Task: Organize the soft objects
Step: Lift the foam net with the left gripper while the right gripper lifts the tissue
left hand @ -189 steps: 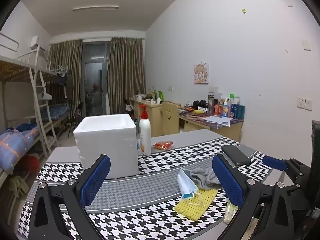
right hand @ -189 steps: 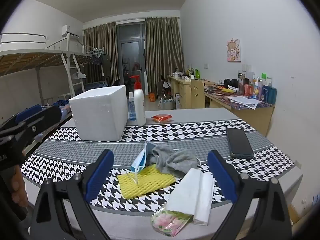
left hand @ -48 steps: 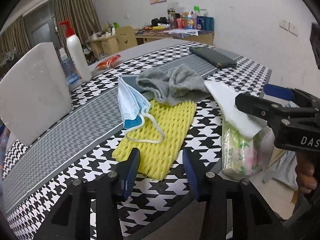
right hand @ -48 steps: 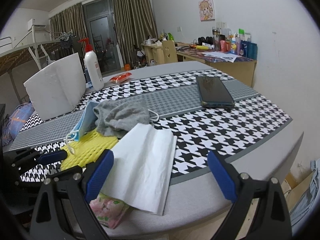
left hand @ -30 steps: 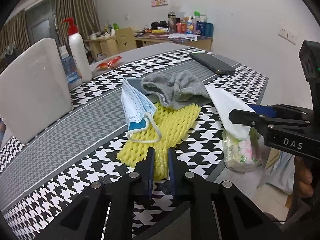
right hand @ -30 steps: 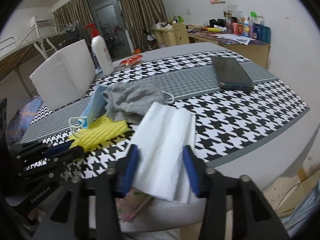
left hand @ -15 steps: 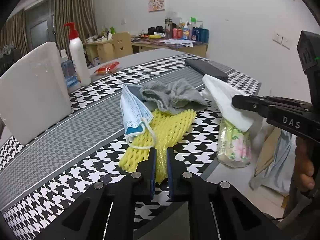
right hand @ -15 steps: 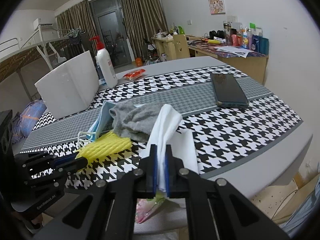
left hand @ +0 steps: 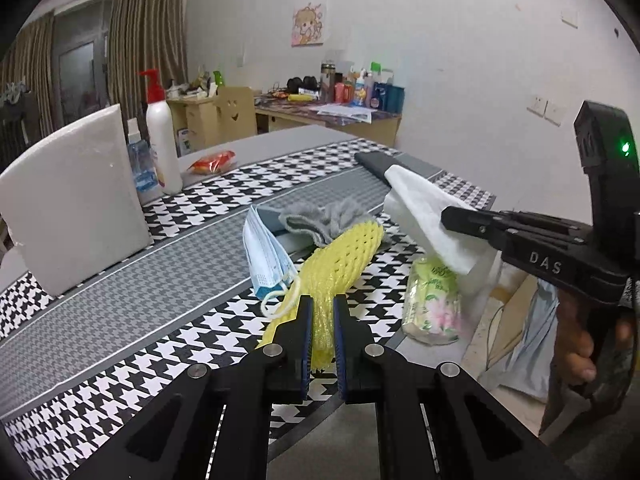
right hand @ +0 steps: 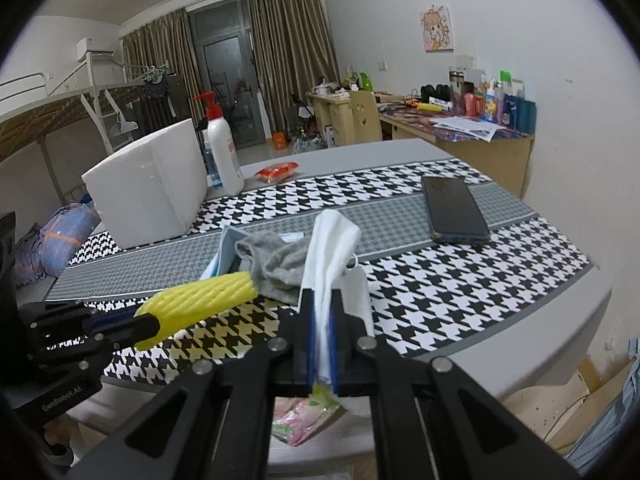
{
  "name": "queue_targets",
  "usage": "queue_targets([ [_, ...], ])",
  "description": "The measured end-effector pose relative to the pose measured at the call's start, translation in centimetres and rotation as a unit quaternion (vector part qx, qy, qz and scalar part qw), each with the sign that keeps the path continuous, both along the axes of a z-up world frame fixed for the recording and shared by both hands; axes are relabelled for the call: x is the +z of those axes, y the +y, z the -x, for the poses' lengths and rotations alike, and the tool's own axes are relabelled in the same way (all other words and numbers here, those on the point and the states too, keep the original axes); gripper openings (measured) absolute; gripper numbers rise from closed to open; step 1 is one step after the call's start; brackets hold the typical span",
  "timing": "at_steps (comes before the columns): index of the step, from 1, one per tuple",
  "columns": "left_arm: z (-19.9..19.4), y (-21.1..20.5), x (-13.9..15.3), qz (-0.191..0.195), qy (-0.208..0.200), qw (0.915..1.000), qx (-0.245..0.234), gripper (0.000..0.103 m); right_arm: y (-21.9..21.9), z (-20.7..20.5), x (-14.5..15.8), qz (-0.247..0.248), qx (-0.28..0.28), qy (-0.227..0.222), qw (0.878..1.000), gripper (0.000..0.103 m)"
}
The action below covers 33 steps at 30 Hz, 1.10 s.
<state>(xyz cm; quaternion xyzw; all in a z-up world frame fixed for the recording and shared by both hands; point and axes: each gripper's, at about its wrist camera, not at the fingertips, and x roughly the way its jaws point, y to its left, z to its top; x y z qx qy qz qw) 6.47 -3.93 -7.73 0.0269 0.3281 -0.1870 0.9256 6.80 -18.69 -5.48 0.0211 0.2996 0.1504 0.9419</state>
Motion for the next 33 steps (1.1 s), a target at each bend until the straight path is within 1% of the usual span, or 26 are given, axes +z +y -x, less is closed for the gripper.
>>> queue_targets([
  [15, 1.3, 1.8, 2.8, 0.029, -0.034, 0.999, 0.012, 0.01, 0.9, 0.7, 1.5, -0.002, 0.013, -0.029, 0.999, 0.008],
  [23, 1.4, 2.7, 3.8, 0.024, -0.057, 0.9972, 0.041, 0.01, 1.4, 1.1, 2.2, -0.002, 0.019, -0.046, 0.999, 0.008],
  [25, 1.4, 2.9, 3.9, 0.018, -0.063, 0.9964, 0.053, 0.01, 1.6, 1.2, 2.4, -0.001, 0.023, -0.051, 0.998, 0.008],
  [33, 1.4, 4.1, 4.9, 0.017, -0.074, 0.9947, 0.07, 0.01, 2.5, 0.6, 3.0, -0.002, 0.041, -0.062, 0.997, 0.008],
])
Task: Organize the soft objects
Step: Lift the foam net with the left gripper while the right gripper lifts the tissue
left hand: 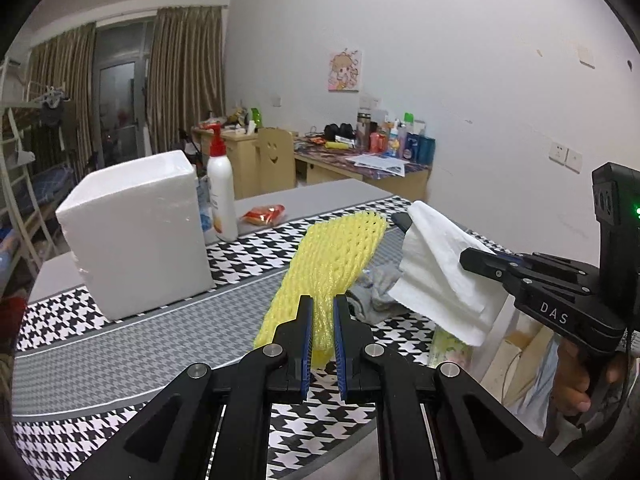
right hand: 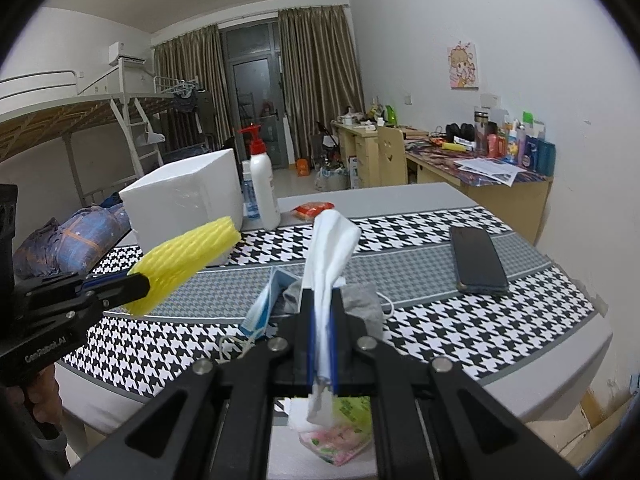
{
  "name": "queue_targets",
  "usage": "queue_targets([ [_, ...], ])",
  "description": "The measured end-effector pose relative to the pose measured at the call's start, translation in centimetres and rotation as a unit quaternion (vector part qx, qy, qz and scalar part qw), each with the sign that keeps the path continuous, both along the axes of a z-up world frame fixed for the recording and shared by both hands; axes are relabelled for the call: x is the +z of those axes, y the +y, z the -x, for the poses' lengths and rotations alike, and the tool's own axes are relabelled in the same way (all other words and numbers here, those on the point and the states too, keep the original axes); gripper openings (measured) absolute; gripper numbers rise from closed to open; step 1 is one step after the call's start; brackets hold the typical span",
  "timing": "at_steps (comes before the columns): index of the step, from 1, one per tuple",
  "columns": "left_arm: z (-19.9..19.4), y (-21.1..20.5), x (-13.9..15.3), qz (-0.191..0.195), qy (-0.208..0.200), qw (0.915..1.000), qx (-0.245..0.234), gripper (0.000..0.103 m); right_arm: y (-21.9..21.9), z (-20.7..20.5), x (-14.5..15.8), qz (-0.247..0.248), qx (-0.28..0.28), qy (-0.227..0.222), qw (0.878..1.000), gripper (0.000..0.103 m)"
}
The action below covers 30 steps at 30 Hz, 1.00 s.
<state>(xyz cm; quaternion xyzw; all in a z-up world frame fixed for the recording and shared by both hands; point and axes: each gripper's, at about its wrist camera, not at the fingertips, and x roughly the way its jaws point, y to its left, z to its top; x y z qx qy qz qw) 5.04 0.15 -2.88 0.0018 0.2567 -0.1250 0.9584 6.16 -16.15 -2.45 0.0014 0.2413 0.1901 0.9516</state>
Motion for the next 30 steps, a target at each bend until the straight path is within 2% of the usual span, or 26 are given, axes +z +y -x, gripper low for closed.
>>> queue_targets([
  [18, -0.7, 3.0, 2.1, -0.003, -0.026, 0.9974, 0.067, 0.01, 3.1, -1.6, 2.1, 0.001, 0.043, -0.019, 0.999, 0.008],
  [30, -1.5, 4.7, 3.6, -0.006, -0.036, 0.9949, 0.094, 0.01, 4.7, -2.2, 3.2, 0.005, 0.065, -0.027, 0.997, 0.008],
])
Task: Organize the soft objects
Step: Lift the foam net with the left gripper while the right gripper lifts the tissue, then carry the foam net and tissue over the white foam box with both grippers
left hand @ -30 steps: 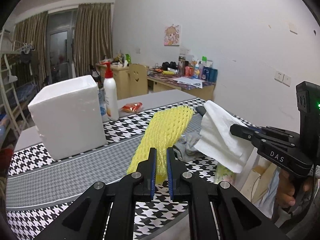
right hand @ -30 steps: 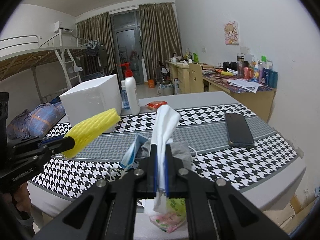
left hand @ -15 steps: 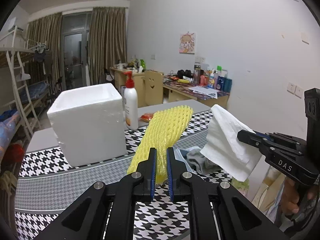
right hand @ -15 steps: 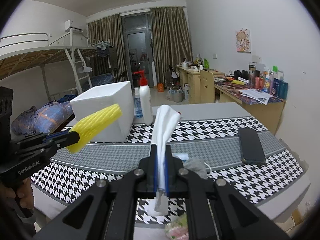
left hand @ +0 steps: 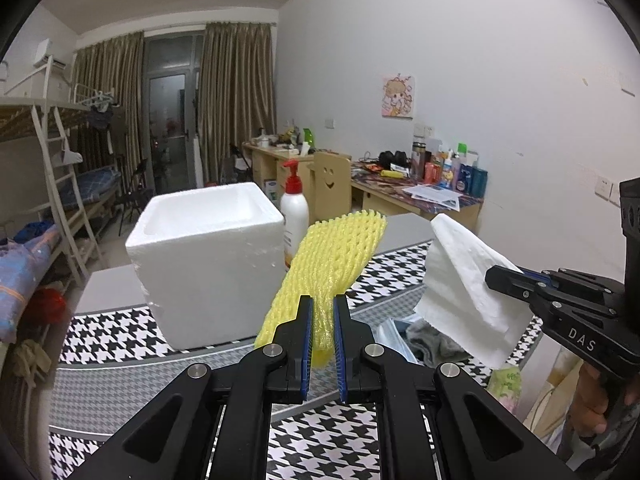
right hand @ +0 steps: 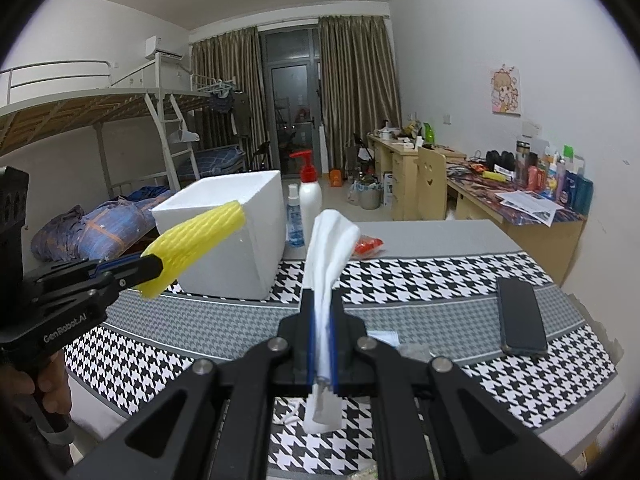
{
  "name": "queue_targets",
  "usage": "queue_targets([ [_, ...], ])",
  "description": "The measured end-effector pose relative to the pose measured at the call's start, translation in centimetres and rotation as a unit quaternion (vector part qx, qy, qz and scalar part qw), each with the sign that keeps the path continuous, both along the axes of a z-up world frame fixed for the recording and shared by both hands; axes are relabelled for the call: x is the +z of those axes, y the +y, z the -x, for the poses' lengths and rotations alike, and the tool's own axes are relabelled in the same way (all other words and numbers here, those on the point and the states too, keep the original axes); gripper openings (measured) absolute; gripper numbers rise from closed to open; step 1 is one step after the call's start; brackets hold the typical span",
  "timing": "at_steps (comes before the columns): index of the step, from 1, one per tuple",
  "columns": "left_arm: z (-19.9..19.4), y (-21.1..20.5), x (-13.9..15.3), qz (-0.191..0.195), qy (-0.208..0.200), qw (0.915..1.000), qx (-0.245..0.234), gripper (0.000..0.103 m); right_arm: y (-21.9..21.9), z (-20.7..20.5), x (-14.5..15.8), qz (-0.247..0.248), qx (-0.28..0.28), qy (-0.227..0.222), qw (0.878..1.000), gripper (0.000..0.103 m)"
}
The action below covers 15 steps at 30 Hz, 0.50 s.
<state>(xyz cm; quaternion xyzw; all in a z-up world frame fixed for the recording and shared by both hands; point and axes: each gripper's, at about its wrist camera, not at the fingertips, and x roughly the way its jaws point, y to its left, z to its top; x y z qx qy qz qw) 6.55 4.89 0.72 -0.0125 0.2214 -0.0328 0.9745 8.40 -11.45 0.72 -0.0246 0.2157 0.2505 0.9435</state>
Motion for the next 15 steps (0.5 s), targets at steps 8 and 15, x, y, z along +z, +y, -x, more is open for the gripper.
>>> queue_targets([
  [8, -0.3, 0.8, 1.0, -0.005, -0.01, 0.9999, 0.012, 0.01, 1.1, -0.7, 0.9, -0.004, 0.013, -0.004, 1.0, 0.008],
  [15, -0.6, 1.4, 1.8, -0.007, -0.018, 0.9996, 0.02, 0.01, 2.2, -1.1, 1.7, -0.008, 0.021, -0.01, 1.0, 0.008],
])
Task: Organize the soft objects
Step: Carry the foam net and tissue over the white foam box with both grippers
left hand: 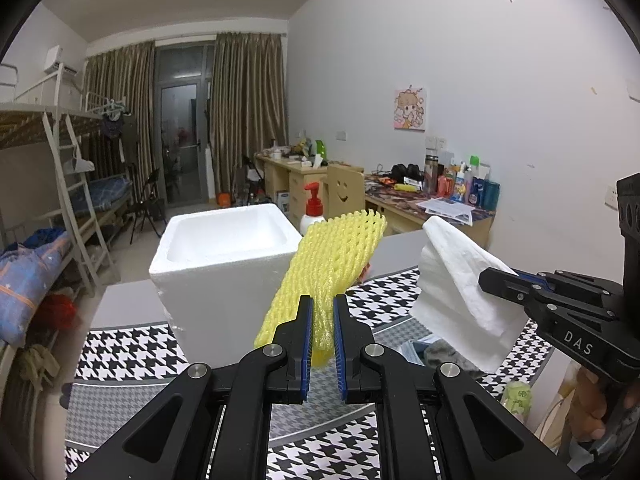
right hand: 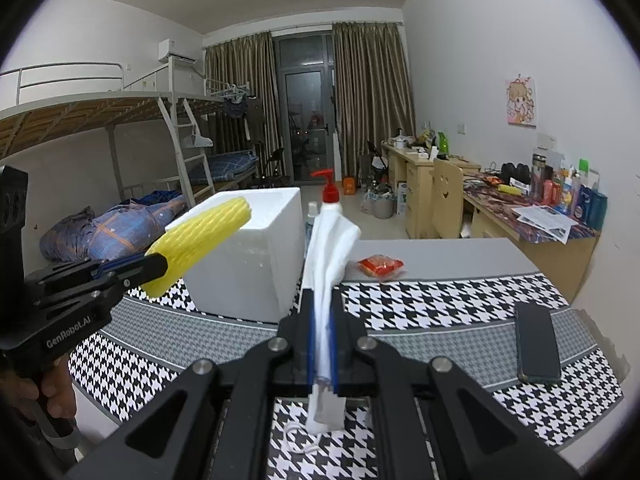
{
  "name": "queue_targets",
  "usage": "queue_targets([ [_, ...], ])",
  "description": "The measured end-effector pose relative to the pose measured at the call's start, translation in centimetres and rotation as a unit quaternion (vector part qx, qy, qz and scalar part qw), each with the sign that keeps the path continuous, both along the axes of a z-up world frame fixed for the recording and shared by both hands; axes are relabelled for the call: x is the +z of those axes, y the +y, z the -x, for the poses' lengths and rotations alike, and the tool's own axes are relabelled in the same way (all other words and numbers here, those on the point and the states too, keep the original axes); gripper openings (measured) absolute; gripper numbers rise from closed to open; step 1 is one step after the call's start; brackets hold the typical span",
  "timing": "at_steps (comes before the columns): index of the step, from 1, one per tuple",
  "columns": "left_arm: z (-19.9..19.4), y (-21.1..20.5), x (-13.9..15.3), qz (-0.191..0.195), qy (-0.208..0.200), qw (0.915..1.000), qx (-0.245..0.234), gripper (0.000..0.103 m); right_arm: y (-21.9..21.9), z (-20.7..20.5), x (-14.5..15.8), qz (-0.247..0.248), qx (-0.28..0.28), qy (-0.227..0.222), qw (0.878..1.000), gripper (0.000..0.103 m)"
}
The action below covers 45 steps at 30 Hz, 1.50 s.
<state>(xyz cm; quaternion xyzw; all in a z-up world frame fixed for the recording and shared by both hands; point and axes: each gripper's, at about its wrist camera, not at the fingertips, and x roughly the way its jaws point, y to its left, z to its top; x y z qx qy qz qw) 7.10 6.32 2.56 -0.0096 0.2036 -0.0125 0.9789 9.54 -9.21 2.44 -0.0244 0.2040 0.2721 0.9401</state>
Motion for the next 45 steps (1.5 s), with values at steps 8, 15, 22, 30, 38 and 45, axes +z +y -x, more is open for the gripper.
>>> queue_targets([
  [8, -0.7, 0.9, 0.6, -0.006, -0.009, 0.9997, 0.02, 0.01, 1.4, -0.4, 1.2, 0.003, 0.007, -0.015, 1.0, 0.008],
  [15, -1.3, 1.9, 1.3, -0.012, -0.014, 0.9991, 0.038, 0.01, 2.6, -0.7, 2.4, 0.011, 0.019, -0.028, 0.999, 0.008],
  [22, -1.3, 2.4, 2.3, -0.012, -0.025, 0.9986, 0.045, 0.01, 4.0, -0.8, 3.3, 0.012, 0.033, -0.035, 0.999, 0.009],
  [30, -1.8, 3.1, 3.0, -0.017, -0.033, 0.9977, 0.057, 0.01, 5.3, -1.6, 4.1, 0.012, 0.042, -0.038, 0.998, 0.009],
  [38, -2.5, 3.9, 4.2, -0.023, -0.043, 0.9965, 0.068, 0.01, 6.5, -2.1, 5.0, 0.015, 0.052, -0.041, 0.998, 0.009],
  [45, -3.1, 4.7, 4.8, -0.021, -0.047, 0.9954, 0.08, 0.01, 7.3, -2.4, 5.8, 0.011, 0.058, -0.054, 0.997, 0.009],
])
